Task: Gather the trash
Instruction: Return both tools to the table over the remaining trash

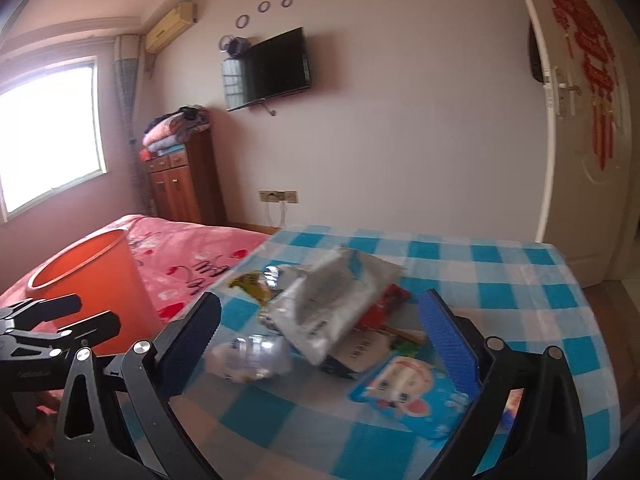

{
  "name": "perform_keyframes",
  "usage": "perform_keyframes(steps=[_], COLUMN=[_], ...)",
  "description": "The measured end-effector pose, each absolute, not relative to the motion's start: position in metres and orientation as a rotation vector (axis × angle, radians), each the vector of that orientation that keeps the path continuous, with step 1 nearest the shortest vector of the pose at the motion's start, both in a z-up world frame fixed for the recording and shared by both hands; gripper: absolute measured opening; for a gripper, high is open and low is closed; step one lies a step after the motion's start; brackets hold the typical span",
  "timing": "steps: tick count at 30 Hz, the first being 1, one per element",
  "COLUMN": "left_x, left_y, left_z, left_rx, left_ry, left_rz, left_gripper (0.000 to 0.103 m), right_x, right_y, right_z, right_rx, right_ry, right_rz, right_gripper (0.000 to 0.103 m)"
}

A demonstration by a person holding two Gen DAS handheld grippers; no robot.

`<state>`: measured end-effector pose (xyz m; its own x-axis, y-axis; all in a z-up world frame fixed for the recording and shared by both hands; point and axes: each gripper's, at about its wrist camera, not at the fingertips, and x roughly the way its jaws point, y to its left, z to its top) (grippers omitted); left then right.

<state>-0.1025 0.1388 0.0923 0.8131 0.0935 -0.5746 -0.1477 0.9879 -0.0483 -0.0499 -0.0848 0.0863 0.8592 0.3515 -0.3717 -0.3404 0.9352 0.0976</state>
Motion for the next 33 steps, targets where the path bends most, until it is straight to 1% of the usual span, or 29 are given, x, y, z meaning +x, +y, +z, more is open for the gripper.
perform_keyframes(steps=[21, 33], left_x=[-0.059, -0.037], left_y=[0.04, -0.002], left_z=[0.06, 0.052], left_rx=[-0.095, -0.137], left_ry=[0.777, 0.838], left_rz=[-0.032, -0.085], left_gripper=[0.096, 0.096], right_x=[-0.037, -0.023], right_y=[-0.169, -0.208], right_z=[0.076, 0.069], right_rx=[-0.008, 0.041], right_ry=[0.351, 0.414], right_rz=[0.147, 0.11], right_gripper=[0.098, 0.098])
